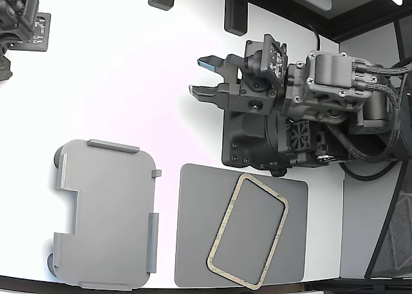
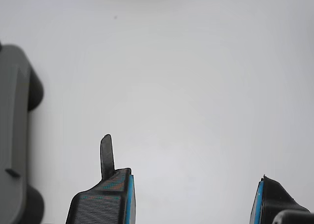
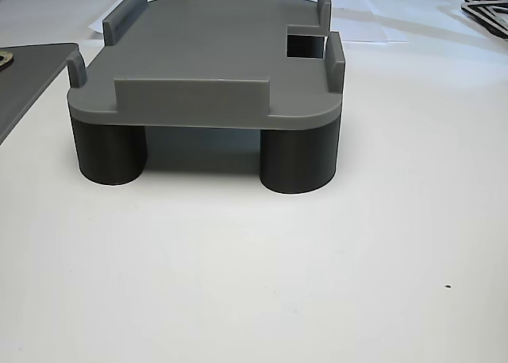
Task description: Move top rectangular frame to the holder.
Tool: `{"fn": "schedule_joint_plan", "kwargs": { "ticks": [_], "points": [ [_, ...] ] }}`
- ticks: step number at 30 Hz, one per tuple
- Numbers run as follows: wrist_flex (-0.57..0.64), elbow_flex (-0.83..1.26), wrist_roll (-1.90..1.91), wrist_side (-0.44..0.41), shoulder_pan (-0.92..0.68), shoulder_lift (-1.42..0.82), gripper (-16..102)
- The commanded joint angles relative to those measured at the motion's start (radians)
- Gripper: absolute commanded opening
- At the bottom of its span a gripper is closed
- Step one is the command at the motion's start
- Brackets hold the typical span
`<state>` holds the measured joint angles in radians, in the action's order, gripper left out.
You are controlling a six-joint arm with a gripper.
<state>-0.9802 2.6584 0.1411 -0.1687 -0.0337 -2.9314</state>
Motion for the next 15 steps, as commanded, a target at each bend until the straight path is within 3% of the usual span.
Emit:
{"fn": "schedule_joint_plan", "kwargs": {
  "ticks": [1,15],
  "points": [
    [0.008,-0.021,-0.002,0.000,0.017,-0.023,100],
    [0.009,-0.049,-0.041,0.054,0.017,-0.011,100]
  ]
}}
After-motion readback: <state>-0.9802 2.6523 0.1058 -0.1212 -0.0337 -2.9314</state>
